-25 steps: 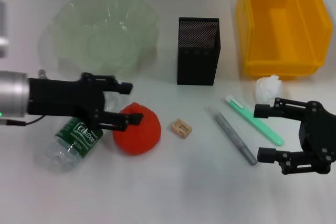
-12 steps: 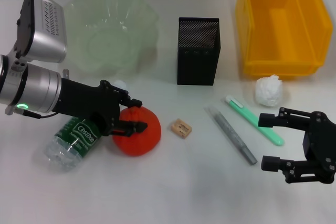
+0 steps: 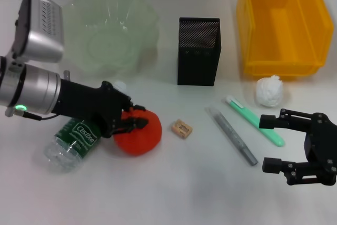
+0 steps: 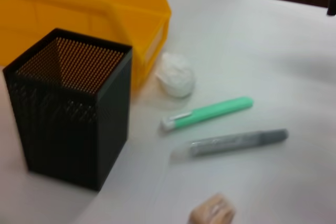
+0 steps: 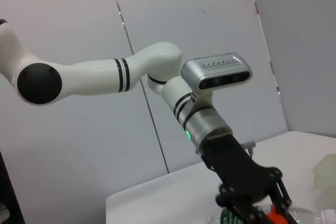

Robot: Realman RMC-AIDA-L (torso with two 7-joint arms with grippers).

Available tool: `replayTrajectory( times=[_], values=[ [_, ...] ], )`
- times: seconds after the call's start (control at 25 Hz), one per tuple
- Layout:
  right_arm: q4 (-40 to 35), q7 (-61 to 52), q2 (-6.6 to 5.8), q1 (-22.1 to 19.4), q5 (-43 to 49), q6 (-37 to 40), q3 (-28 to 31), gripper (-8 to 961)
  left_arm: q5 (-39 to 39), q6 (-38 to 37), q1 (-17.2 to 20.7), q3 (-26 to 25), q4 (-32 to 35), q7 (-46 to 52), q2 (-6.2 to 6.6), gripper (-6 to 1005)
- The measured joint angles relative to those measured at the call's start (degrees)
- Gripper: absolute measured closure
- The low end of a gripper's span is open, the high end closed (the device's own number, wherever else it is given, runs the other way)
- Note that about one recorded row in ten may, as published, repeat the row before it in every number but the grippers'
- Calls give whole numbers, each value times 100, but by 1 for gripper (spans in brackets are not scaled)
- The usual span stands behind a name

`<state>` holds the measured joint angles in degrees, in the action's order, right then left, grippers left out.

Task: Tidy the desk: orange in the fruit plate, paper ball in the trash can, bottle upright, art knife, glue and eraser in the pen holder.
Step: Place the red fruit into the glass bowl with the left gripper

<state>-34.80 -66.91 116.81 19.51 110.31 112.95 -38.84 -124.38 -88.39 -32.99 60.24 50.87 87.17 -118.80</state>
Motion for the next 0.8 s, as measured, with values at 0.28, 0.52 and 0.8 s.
replayTrajectory(
  times=[0.28, 0.52, 0.8],
  values=[
    [10, -7, 0, 29, -17, 5, 0, 115, 1499, -989, 42, -1182, 427, 3, 44, 777],
    [116, 6, 33, 69, 1, -36, -5, 115, 2097, 606, -7, -1750, 241, -140, 9, 752],
    [205, 21, 68, 38, 3, -73, -6, 115, 2813, 2658, -41, -1113, -428, -446, -6, 620]
  ],
)
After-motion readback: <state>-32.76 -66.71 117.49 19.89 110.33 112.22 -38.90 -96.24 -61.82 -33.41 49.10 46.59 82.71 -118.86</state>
